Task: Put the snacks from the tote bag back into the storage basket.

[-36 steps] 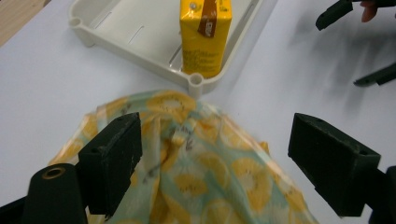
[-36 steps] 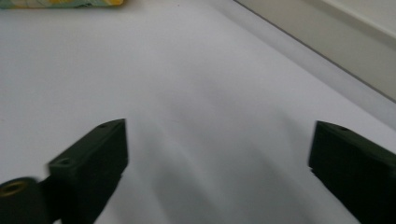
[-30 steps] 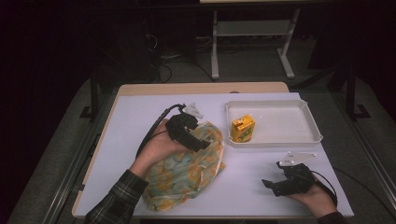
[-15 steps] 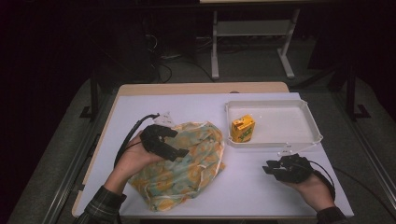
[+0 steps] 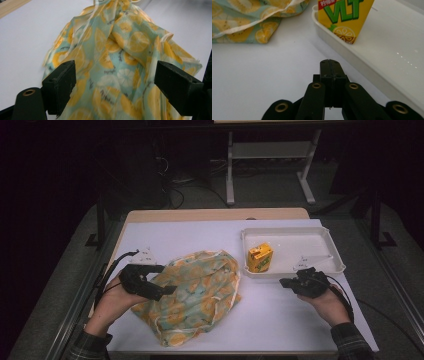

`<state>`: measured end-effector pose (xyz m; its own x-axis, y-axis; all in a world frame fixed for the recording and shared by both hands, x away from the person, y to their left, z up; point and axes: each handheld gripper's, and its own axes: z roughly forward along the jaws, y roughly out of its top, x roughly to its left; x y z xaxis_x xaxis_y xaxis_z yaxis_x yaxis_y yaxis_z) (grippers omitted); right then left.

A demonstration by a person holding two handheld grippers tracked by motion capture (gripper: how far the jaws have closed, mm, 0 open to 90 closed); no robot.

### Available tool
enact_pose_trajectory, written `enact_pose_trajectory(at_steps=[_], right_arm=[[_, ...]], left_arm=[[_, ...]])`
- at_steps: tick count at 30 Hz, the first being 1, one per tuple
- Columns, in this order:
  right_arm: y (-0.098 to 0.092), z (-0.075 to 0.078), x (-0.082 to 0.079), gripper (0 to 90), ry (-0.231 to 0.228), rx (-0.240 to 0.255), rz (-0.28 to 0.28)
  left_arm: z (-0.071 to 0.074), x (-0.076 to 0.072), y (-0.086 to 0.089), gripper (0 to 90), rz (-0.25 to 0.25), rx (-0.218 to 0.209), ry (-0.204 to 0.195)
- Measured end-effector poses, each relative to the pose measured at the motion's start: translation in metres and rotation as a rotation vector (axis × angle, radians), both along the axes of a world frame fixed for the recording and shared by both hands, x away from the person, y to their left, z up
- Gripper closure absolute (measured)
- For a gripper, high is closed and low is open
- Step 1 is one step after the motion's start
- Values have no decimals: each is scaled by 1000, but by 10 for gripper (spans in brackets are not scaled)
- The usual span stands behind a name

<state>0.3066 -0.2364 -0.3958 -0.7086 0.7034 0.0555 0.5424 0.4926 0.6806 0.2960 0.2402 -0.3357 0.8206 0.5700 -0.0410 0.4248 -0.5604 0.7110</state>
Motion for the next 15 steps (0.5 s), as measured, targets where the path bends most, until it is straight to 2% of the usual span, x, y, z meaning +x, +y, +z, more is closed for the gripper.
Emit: enact_pose_trajectory(at_steps=[4, 9, 10, 11, 13, 15], right_arm=[[0, 3, 11, 898, -2, 4, -5], [0, 4, 26, 898, -10, 5, -10], [0, 4, 26, 898, -10, 5, -10], [-1, 4, 32, 898, -20, 12, -12], [0, 4, 36, 898, -22, 14, -15], [0, 5, 45, 898, -32, 23, -23]], left_arm=[[-2, -7, 18, 173, 24, 4, -1], [-5, -16, 41, 173, 67, -11, -10], [-5, -16, 41, 173, 67, -11, -10], [-7, -20, 50, 173, 92, -6, -13], [-8, -21, 54, 173, 100, -8, -12], [-12, -26, 65, 173, 129, -10, -9]])
